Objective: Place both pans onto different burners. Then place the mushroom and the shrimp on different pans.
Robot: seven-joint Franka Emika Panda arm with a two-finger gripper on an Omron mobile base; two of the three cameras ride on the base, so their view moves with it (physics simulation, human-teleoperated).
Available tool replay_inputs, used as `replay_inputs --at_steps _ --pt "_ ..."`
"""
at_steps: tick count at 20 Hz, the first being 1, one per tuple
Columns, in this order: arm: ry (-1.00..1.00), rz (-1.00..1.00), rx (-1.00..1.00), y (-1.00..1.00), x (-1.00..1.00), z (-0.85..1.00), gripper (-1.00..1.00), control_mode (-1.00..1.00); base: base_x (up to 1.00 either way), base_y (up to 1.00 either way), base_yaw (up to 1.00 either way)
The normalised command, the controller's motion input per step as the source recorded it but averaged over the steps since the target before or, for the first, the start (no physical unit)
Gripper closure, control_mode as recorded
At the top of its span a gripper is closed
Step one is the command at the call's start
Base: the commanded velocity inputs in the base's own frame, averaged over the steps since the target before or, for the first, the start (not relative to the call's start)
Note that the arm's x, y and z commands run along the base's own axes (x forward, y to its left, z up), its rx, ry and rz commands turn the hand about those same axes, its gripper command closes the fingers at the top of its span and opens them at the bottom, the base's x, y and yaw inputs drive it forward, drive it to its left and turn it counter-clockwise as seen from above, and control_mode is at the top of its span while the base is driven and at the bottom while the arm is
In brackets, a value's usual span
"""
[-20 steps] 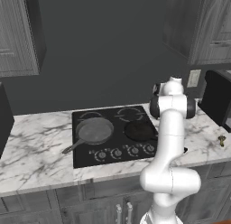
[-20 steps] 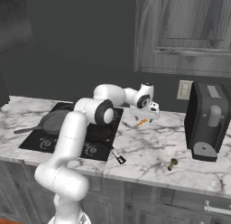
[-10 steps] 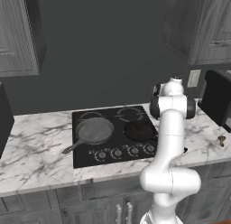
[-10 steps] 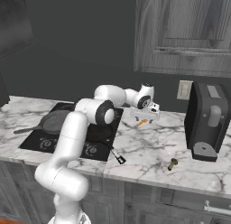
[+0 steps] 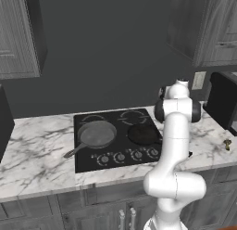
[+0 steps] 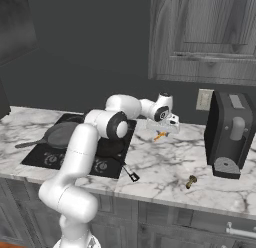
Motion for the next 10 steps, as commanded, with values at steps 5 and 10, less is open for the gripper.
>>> replay_inputs --at_steps 5,10 --pt "0.0 0.0 0.0 0.0 0.0 -0.2 1.0 -1.0 0.0 0.0 0.0" --pt "0.0 0.0 0.0 0.0 0.0 -0.26 1.0 -1.0 0.0 0.0 0.0"
